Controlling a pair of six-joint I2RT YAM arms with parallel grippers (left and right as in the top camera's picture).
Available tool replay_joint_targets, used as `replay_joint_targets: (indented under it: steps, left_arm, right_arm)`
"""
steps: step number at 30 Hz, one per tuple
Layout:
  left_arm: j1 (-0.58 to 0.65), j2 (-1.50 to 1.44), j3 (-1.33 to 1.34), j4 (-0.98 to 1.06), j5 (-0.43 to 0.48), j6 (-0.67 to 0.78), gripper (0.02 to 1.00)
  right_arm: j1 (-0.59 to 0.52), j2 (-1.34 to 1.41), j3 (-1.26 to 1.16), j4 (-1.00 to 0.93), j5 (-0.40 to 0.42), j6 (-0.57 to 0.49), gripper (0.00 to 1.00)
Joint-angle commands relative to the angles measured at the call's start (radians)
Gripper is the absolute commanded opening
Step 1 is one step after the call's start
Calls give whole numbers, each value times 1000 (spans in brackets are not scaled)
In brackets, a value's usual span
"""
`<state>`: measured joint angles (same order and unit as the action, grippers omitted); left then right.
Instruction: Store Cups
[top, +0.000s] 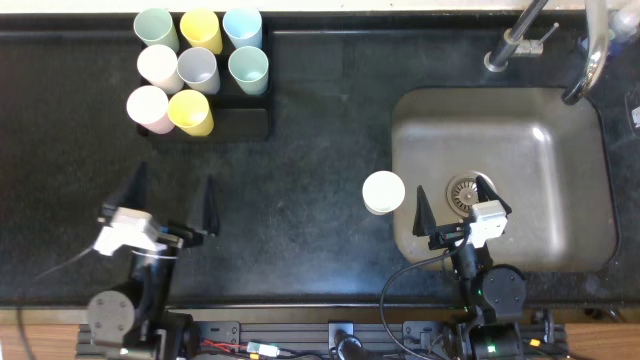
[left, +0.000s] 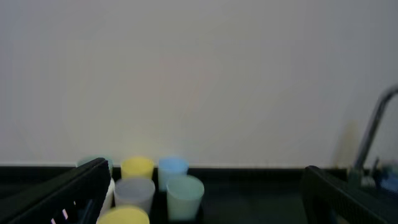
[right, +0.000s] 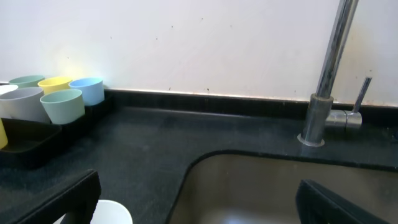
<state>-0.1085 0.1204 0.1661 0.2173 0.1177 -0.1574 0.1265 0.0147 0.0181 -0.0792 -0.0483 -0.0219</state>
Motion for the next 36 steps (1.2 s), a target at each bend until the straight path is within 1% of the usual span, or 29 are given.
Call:
replay_joint_targets:
  steps: [1, 3, 4, 6, 9, 36]
  left_arm:
    - [9, -99, -128, 10, 101, 27, 1000]
    - [9, -119, -160, -22, 109, 28, 1000]
    - [9, -118, -156, -67, 99, 47, 1000]
    - [7, -118, -159, -142, 106, 77, 1000]
    - [8, -118, -158, -291, 102, 79, 1000]
    - [8, -117, -158, -279, 99, 79, 1000]
  right_arm:
    - [-3, -10, -13, 6, 0, 7, 998]
    - [-3, -10, -13, 5, 0, 7, 998]
    - [-3, -10, -13, 5, 0, 7, 996]
    - [-3, -10, -13, 6, 0, 7, 998]
    - [-3, -10, -13, 6, 0, 7, 996]
    - [-3, -10, -13, 6, 0, 7, 998]
